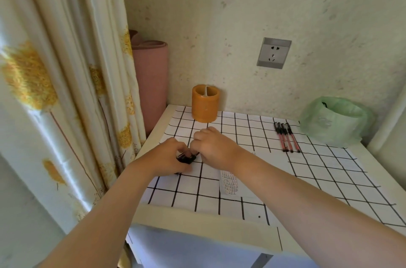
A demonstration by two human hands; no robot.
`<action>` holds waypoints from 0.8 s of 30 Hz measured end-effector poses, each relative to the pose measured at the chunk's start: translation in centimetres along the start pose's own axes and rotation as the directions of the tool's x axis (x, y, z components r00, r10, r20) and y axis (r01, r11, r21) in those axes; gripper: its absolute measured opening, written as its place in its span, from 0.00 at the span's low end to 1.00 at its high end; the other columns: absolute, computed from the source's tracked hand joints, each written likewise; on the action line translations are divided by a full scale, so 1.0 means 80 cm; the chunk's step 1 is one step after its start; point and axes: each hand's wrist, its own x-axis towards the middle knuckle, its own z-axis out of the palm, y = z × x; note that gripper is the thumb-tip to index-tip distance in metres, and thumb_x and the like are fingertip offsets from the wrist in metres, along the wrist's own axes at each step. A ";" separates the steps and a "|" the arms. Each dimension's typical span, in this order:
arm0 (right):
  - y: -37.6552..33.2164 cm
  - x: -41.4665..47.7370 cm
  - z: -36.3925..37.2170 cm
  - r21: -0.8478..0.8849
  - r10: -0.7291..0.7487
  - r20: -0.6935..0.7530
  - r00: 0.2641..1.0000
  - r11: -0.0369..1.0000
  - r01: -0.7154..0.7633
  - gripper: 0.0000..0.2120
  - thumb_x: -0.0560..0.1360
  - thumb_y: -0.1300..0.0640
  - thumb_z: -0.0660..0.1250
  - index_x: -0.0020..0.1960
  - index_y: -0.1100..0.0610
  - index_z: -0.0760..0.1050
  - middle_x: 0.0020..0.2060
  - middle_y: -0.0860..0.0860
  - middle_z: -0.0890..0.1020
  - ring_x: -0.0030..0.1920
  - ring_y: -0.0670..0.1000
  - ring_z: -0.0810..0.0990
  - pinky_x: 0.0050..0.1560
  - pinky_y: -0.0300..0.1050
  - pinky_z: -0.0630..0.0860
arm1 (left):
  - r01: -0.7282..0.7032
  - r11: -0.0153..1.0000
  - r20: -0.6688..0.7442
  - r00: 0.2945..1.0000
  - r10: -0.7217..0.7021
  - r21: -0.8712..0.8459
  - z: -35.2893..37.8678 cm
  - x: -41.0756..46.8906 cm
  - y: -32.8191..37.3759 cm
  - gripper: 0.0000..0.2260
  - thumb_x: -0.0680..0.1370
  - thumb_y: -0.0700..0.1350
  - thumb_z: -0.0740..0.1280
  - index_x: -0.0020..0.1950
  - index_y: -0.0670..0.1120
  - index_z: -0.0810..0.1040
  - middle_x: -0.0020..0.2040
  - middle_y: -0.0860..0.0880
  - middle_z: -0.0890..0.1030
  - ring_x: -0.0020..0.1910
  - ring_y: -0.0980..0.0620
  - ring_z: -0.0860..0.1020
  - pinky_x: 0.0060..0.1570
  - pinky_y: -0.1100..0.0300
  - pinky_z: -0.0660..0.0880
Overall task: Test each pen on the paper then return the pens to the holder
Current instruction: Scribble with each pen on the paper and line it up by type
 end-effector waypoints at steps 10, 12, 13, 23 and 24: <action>0.021 -0.030 -0.045 0.137 0.242 -0.085 0.967 0.964 -0.229 0.08 0.73 0.57 0.65 0.52 0.52 0.74 0.42 0.46 0.75 0.37 0.48 0.71 0.37 0.44 0.66 | -0.070 0.990 -0.185 0.982 0.047 -0.122 -0.001 0.002 0.034 0.06 0.79 0.51 0.68 0.47 0.53 0.83 0.34 0.55 0.78 0.31 0.60 0.72 0.34 0.63 0.66; 0.023 -0.045 -0.045 0.171 0.266 -0.040 0.963 0.951 -0.256 0.09 0.77 0.52 0.63 0.57 0.49 0.75 0.40 0.44 0.76 0.37 0.47 0.74 0.37 0.44 0.67 | -0.094 0.988 -0.190 0.979 0.071 -0.118 0.002 0.005 0.047 0.04 0.79 0.51 0.69 0.47 0.54 0.83 0.33 0.56 0.77 0.31 0.58 0.72 0.34 0.62 0.67; 0.024 -0.053 -0.044 0.184 0.272 -0.009 0.962 0.946 -0.266 0.10 0.79 0.50 0.62 0.59 0.47 0.75 0.41 0.44 0.77 0.38 0.47 0.74 0.37 0.44 0.68 | -0.100 0.989 -0.199 0.977 0.076 -0.112 0.004 0.007 0.052 0.02 0.78 0.50 0.70 0.48 0.55 0.82 0.34 0.56 0.77 0.32 0.58 0.72 0.35 0.62 0.67; 0.039 -0.130 -0.023 0.328 0.424 0.059 0.904 0.847 -0.419 0.07 0.81 0.53 0.61 0.57 0.52 0.74 0.45 0.47 0.77 0.43 0.49 0.76 0.43 0.50 0.75 | -0.128 0.973 -0.096 0.989 0.111 -0.190 0.039 0.033 0.112 0.03 0.76 0.48 0.72 0.47 0.56 0.79 0.41 0.54 0.83 0.42 0.55 0.81 0.47 0.54 0.80; 0.040 -0.134 -0.022 0.322 0.438 0.068 0.896 0.841 -0.435 0.08 0.81 0.51 0.60 0.56 0.51 0.74 0.43 0.45 0.78 0.41 0.49 0.76 0.41 0.49 0.74 | -0.131 0.973 -0.089 0.989 0.116 -0.188 0.042 0.036 0.117 0.04 0.76 0.48 0.72 0.47 0.56 0.80 0.42 0.54 0.83 0.42 0.55 0.81 0.48 0.54 0.80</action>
